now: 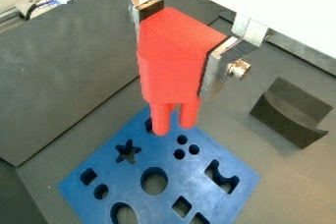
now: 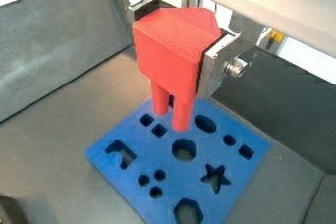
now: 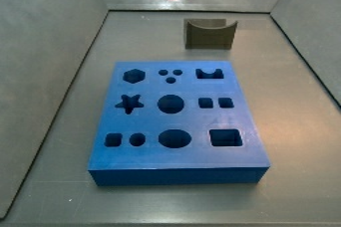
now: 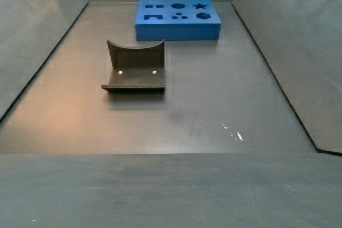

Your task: Insert the 3 prong object.

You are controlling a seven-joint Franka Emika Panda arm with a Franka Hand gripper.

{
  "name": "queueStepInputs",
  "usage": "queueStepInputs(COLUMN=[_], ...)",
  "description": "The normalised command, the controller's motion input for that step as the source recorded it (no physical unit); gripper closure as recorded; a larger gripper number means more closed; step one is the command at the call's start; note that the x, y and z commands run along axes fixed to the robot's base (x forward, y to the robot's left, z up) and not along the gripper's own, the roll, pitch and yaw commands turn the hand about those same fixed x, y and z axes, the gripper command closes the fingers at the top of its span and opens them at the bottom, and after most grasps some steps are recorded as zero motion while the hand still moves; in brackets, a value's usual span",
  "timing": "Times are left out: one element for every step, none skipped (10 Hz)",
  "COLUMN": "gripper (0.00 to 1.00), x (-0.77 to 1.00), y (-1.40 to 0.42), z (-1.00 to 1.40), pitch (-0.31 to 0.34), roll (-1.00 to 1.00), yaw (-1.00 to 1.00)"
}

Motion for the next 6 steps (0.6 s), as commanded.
queueStepInputs(gripper=[1.0, 1.0, 1.0, 1.0, 1.0, 1.0], x=[0.05, 0.0, 0.01, 0.0, 0.0, 0.0], y=[0.53, 0.33, 0.12, 0.09, 0.08, 0.07], z=[-0.85, -0.84, -0.95, -1.0, -1.0, -1.0], pitch=[-0.001, -0.003, -0.044, -0.056, -0.06, -0.07], roll=[0.25, 0.26, 0.18, 0.14, 0.12, 0.1], yaw=[0.0, 0.0, 0.0, 0.02, 0.03, 0.05])
